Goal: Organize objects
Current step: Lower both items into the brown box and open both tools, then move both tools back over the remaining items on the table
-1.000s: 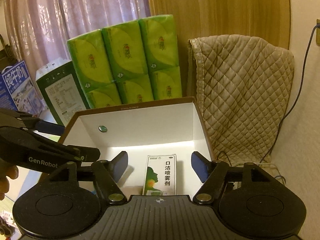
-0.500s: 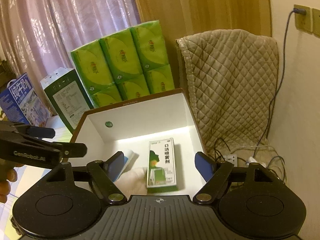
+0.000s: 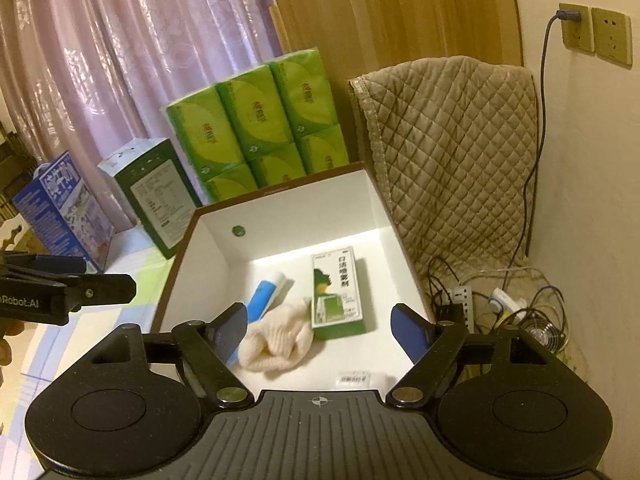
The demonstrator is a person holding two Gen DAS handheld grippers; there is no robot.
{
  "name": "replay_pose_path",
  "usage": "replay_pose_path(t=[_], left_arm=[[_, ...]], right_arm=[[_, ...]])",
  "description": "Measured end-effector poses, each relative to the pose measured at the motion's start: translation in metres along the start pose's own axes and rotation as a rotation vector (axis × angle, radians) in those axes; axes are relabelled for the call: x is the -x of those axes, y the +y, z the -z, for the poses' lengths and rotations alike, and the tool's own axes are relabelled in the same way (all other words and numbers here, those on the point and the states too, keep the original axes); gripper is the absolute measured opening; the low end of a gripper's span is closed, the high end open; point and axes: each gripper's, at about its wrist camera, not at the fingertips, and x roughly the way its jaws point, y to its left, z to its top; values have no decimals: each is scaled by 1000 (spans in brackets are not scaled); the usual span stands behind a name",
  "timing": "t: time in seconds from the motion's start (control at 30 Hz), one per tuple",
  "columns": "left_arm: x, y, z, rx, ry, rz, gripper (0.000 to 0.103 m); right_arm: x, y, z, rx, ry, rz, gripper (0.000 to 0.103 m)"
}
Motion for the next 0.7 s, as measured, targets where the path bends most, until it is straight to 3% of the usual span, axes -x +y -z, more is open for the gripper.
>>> replay_pose_path(t=[0.7], left_arm=[[96,39,87,88,12,-32,100]], right_arm=[[60,71,55,31,22,-51,76]])
